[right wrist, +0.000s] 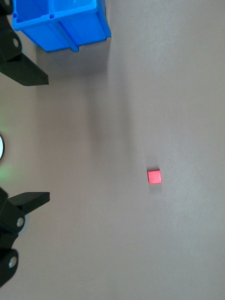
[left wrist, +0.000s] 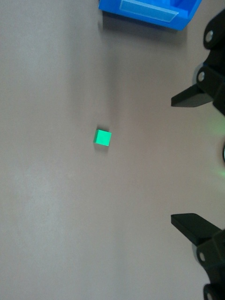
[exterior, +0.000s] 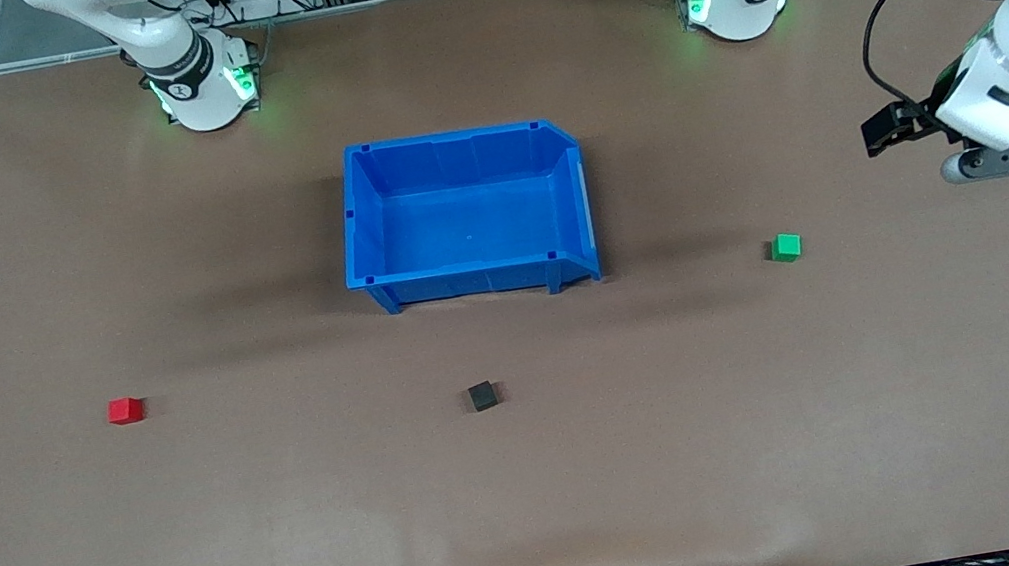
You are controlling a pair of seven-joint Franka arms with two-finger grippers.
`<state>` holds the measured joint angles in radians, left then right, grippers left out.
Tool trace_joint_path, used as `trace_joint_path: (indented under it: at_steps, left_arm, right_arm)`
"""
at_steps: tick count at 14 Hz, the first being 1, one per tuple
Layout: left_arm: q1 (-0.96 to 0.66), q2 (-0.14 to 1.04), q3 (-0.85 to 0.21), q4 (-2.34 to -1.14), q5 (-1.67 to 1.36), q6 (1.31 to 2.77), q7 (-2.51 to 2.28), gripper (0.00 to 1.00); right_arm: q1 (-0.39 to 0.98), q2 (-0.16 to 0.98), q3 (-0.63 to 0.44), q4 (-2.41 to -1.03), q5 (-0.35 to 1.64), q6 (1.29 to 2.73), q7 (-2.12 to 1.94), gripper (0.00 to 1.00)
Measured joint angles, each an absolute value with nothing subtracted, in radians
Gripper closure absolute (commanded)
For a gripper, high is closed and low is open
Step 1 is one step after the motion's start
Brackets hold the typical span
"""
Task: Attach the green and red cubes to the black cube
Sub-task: 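Lower the open left gripper over the green cube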
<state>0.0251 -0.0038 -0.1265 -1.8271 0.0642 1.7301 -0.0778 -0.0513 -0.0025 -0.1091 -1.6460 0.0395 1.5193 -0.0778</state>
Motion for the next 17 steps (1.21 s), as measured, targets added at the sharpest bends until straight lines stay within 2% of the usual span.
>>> trace_joint_path:
  at_steps: [6,12,17]
  left_arm:
    - [0.020,0.016,-0.145,-1.975,0.064,1.913,-0.078,0.00]
    - [0.019,0.108,-0.161,-1.993,0.064,2.005,-0.078,0.00]
    - [0.024,0.242,-0.161,-1.997,0.064,2.062,-0.078,0.00]
  right_arm:
    - [-0.064,0.025,-0.110,-1.646,0.040,1.524,-0.083,0.00]
    - [-0.094,0.069,-0.111,-1.647,0.040,1.529,-0.084,0.00]
    - [-0.094,0.069,-0.111,-1.641,0.040,1.537,-0.084,0.00]
